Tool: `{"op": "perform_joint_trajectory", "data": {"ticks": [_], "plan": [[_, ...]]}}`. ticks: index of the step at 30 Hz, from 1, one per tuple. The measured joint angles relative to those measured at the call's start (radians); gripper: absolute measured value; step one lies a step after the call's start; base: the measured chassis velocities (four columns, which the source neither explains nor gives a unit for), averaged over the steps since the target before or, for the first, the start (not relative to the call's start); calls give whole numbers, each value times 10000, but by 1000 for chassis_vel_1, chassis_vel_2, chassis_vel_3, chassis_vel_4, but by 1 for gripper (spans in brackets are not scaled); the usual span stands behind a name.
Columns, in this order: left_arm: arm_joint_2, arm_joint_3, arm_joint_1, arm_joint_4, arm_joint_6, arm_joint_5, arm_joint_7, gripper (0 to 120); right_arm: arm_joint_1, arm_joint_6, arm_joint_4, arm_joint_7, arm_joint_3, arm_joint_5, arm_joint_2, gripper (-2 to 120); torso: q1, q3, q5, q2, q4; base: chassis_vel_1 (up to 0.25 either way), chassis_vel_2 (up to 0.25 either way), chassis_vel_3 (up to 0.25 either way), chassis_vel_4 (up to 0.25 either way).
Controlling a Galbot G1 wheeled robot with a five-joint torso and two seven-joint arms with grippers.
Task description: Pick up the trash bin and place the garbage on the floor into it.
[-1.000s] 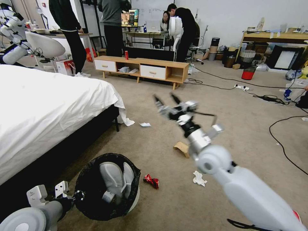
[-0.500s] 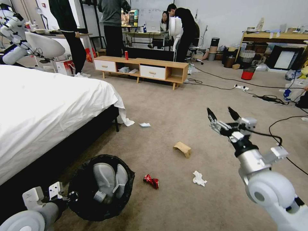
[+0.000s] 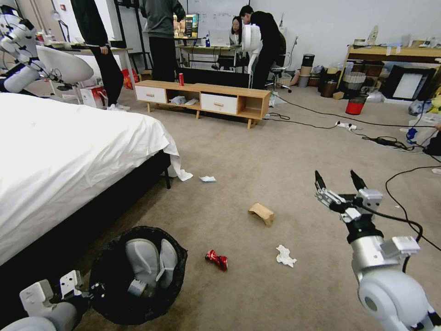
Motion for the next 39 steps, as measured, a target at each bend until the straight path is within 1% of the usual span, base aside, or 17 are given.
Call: {"op": "perform_joint_trajectory", "data": {"ticks": [1, 2, 3, 6, 7, 9, 18, 39], "plan": [[0, 0, 0, 0, 0, 0, 0, 0, 0, 0, 0, 0, 0, 0, 0, 100, 0, 0, 0, 0, 0, 0, 0, 0, 0], [-74, 1, 0, -44, 0, 166, 74, 0, -141, 39, -35, 12, 58, -355, 236, 100, 0, 0, 0, 0, 1, 0, 0, 0, 0], [-74, 1, 0, -44, 0, 166, 74, 0, -141, 39, -35, 12, 58, -355, 236, 100, 0, 0, 0, 0, 1, 0, 0, 0, 0], [-279, 33, -18, -90, -1, 562, 259, 0, -452, 80, -10, 18, 101, -978, 654, 100, 0, 1, 0, 0, 2, 0, 0, 0, 0], [-279, 33, -18, -90, -1, 562, 259, 0, -452, 80, -10, 18, 101, -978, 654, 100, 0, 1, 0, 0, 2, 0, 0, 0, 0], [-383, 56, -6, -111, -1, 662, 328, 0, -551, 158, -28, 18, 85, -1193, 899, 100, 0, 1, 0, 0, 2, 0, 0, 0, 0], [-412, 60, 28, -116, -2, 720, 369, 0, -669, 338, -145, -18, -26, -1405, 1245, 100, 0, 1, 0, 0, 2, 0, 0, 0, 0], [-377, 27, 211, -238, -2, 729, 407, 0, -782, 488, -240, -87, -104, -1541, 1275, 100, 1, 1, 1, 0, 2, 0, 0, 0, 0]]}}
